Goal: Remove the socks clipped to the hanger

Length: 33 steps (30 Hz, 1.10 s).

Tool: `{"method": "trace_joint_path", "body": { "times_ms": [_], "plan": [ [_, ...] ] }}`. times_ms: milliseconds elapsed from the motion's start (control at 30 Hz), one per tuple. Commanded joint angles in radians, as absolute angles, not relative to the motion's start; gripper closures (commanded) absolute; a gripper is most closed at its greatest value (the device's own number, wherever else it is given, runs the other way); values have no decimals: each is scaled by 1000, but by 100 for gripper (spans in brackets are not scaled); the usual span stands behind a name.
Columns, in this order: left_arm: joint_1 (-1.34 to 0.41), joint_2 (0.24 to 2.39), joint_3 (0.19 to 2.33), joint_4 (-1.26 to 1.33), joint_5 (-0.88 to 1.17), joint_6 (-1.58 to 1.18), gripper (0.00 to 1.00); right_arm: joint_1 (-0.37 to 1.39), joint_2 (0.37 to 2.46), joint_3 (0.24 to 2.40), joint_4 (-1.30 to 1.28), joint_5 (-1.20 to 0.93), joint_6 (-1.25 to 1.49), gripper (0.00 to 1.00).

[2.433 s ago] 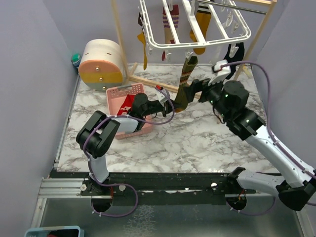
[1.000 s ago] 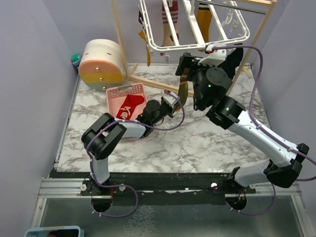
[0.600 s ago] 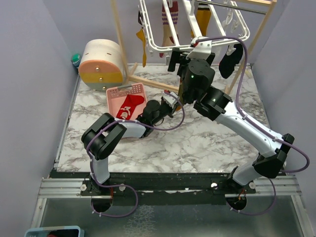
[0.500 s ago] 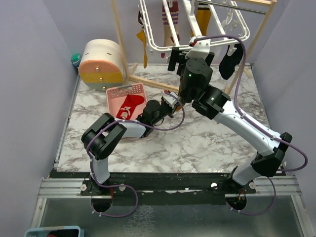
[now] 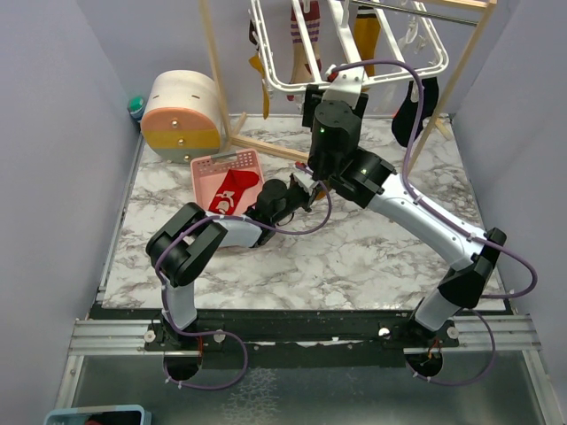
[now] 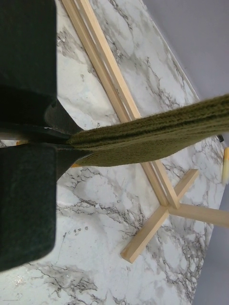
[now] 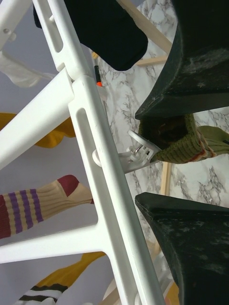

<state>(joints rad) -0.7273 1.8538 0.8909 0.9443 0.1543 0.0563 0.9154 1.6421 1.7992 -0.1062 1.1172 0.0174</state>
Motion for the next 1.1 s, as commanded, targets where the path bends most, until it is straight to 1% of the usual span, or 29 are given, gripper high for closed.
{"method": "trace_joint_path", "body": {
  "times_ms": [0,167,333,433,467,500,567,600,633,867,1067],
  "plan": [
    [-733,1858,896,934,187,69,100,922,1646,1818,-83,1166,9,37],
    [-732,1858,896,934,189,70,100,922,1635,1806,-72,1167,9,51],
    [-732,1853,890,934,182,82,100,922,1628,1799,-70,1169,9,58],
    [-733,1849,888,934,178,87,100,922,1624,1797,-73,1169,9,65],
    [-732,1847,886,934,176,89,100,922,1622,1794,-71,1168,9,69],
    [-733,1846,886,934,174,90,100,922,1622,1793,-72,1163,8,76],
    [-733,1843,885,933,172,96,100,922,1620,1793,-77,1151,9,88],
    [-732,1842,884,933,171,99,100,922,1618,1795,-82,1145,9,97],
    [-732,1840,883,933,169,101,100,922,1616,1794,-86,1140,12,99],
    [-732,1818,870,930,148,114,100,922,1610,1797,-99,1118,24,99],
    [-727,1760,820,927,82,117,100,922,1599,1797,-106,1105,34,99]
  ]
}}
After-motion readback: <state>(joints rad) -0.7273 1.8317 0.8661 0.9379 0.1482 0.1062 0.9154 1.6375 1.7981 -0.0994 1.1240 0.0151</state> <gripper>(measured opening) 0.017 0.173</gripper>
